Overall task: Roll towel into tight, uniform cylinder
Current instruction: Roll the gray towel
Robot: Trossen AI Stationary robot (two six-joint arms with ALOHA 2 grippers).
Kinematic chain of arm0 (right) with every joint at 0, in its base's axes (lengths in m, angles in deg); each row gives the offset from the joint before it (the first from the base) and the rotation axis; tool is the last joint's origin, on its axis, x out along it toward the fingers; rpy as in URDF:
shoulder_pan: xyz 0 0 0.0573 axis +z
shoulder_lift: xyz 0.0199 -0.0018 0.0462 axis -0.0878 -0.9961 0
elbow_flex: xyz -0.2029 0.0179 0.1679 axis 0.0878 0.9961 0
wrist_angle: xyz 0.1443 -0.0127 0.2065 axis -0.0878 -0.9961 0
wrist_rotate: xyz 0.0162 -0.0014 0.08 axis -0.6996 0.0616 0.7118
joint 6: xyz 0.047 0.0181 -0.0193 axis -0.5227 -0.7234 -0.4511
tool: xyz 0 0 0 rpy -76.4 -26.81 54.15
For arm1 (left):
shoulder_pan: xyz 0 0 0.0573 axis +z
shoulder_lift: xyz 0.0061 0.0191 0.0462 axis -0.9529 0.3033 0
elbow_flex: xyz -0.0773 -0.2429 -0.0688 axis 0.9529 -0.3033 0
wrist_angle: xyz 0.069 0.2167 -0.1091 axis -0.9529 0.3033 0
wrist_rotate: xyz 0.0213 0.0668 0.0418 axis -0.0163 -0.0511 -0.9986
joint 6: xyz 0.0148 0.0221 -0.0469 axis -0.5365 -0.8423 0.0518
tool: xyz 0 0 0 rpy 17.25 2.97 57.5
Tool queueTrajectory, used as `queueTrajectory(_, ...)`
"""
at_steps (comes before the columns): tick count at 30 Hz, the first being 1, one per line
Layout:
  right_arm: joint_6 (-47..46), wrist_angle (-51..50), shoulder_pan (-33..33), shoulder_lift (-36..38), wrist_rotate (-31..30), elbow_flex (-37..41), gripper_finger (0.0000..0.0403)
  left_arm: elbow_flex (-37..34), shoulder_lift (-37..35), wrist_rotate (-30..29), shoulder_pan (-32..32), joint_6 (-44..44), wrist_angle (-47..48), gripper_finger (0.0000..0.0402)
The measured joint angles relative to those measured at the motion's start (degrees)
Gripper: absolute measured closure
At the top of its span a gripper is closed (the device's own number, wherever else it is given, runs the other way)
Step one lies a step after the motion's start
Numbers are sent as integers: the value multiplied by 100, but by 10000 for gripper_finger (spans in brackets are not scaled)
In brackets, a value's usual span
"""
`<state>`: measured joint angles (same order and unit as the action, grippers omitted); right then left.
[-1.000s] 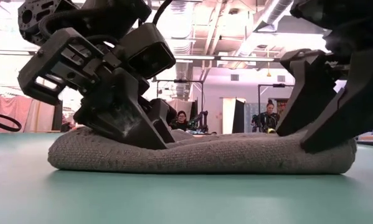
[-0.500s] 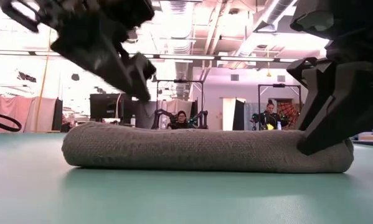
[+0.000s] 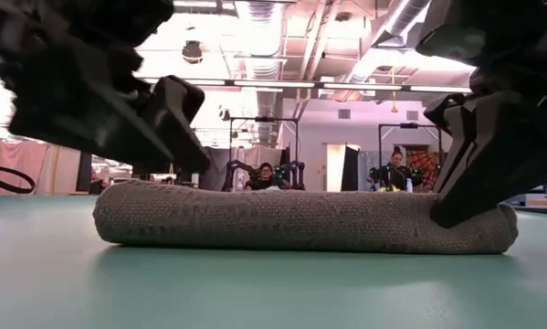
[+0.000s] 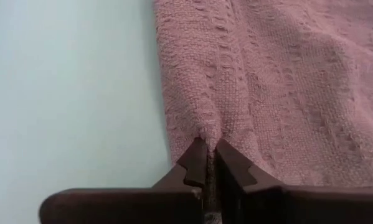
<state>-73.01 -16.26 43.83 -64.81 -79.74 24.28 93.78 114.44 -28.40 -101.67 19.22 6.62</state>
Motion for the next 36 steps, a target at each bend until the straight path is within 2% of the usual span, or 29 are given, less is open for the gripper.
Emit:
queueTrajectory(9, -45, -10, -31, 1, 16, 0, 368, 30, 196, 273, -11, 107, 241, 216)
queueTrajectory(14, -83, 18, -94, 1, 110, 0, 368, 37, 196, -259, 1, 413, 722, 199)
queueTrajectory(17, -168, 23, -102, 1, 128, 0, 368, 37, 196, -656, 50, 751, 850, 198)
queueTrajectory(19, -232, 20, -102, 1, 150, 0, 368, 37, 196, -706, 104, 873, 860, 204)
queueTrajectory(24, -566, 18, -102, 1, 284, 0, 368, -33, 196, -637, 183, 1115, 948, 255)
queueTrajectory(29, -1012, 22, -108, 13, 528, 0, 368, -108, 198, -643, 155, 1308, 564, 362)
queueTrajectory(31, -1191, 8, -111, 25, 575, 0, 369, -114, 198, -302, 155, 1374, 410, 389)
queueTrajectory(36, -1447, 17, -196, 124, 1009, 2, 369, -114, 191, 935, 357, 1945, 321, 396)
